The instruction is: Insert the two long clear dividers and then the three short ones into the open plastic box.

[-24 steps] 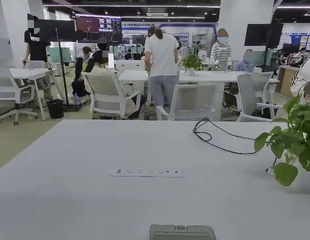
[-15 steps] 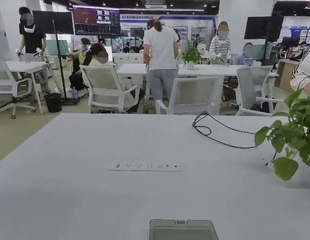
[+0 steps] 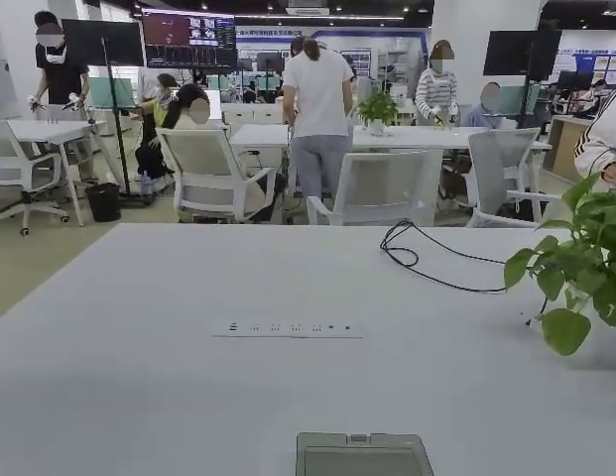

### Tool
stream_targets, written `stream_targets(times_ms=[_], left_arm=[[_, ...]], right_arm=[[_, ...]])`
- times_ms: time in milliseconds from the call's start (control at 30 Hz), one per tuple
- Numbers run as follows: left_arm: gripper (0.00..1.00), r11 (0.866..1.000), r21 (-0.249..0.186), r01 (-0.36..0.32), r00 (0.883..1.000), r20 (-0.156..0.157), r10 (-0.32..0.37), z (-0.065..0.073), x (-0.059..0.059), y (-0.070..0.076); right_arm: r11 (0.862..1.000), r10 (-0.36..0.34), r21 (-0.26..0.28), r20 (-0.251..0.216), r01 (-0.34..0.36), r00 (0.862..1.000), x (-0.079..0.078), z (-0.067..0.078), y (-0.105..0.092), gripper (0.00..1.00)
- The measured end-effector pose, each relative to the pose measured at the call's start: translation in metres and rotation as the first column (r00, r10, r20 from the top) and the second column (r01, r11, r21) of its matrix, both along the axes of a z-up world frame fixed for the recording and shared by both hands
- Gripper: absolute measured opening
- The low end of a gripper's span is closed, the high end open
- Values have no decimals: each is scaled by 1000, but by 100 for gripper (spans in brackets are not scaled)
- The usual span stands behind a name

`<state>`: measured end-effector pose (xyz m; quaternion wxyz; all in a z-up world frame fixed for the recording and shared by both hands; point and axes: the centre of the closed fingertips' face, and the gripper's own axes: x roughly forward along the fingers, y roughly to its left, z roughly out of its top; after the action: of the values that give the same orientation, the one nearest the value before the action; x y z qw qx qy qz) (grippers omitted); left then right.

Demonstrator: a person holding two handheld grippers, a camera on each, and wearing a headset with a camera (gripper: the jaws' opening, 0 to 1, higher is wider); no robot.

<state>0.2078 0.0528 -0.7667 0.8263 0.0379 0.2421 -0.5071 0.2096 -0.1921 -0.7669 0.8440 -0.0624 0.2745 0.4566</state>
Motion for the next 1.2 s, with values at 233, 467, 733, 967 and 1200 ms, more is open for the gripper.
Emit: stream_targets(times_ms=[233,467,733,967,1200], left_arm=[[100,1000,0,2,1000,-2,-2,0,-1,0],[100,1000,3,3,1000,-6,-3,-2,-1,1],[100,1000,3,4,1000,-5,-4,-1,-1,1],[100,1000,3,5,1000,-6,-5,-1,-1,1],[100,1000,4,5,1000,-10,-5,-2,0,1]], right_arm=[[1000,-2,0,0,2,1000,0,0,0,95],[1000,-2,3,3,2,1000,1,0,2,95],[1000,-3,6,4,3,1000,1,0,2,95],[1000,-3,6,5,3,1000,1,1,2,95],[1000,-2,4,3,2,1000,1,1,2,95]])
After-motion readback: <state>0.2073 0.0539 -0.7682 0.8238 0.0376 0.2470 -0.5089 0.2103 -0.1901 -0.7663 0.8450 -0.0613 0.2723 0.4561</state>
